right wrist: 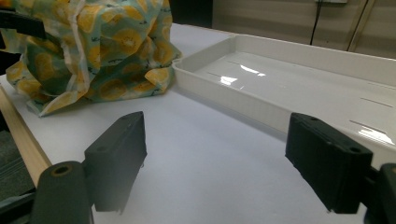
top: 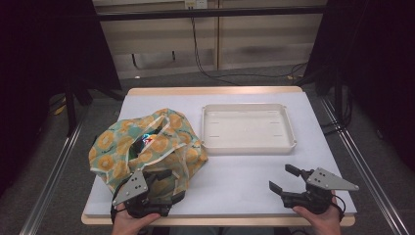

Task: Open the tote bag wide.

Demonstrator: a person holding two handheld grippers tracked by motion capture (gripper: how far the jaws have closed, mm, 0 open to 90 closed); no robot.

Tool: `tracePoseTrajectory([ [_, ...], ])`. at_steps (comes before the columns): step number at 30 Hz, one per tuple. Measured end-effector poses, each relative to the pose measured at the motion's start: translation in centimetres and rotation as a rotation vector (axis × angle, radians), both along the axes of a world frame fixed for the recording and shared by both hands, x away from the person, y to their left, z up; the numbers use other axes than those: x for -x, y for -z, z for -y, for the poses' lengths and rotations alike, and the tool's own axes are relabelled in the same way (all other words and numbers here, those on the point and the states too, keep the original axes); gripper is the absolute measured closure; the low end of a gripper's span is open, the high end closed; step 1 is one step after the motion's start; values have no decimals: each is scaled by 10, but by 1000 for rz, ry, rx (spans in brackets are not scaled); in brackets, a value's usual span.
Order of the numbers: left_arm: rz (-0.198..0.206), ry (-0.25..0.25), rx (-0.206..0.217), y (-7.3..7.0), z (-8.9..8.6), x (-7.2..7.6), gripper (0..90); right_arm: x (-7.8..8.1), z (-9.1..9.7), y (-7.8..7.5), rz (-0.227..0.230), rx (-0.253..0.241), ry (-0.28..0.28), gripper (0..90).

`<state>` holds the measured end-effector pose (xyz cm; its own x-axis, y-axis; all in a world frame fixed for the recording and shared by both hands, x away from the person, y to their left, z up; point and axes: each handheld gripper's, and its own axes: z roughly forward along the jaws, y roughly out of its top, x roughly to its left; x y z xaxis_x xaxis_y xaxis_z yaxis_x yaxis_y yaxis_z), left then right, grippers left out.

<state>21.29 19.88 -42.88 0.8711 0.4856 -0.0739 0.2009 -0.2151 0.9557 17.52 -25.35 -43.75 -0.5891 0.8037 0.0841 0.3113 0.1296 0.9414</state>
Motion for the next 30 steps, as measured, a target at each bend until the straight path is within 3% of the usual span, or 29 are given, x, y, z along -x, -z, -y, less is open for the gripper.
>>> tracePoseTrajectory([
  [7,22,22,9,-10,-3,8,303,-1,-17,-8,15,13,-52,251],
  [9,14,26,24,-13,-5,9,321,-1,-23,-11,14,3,-74,261],
  [13,2,41,16,-16,-7,8,360,-11,-34,-16,2,-2,-119,292],
  [14,17,29,10,-20,-9,8,411,-17,-40,-17,0,8,-140,313],
  [19,26,15,19,-27,-15,8,469,-30,-58,-24,14,14,-206,367],
  [25,56,-18,31,-39,-25,4,475,-46,-73,-30,19,10,-252,426],
  [28,86,-79,32,-44,-31,3,472,-57,-83,-33,25,13,-263,444],
  [30,85,-81,32,-46,-33,0,481,-65,-92,-37,28,23,-275,451],
])
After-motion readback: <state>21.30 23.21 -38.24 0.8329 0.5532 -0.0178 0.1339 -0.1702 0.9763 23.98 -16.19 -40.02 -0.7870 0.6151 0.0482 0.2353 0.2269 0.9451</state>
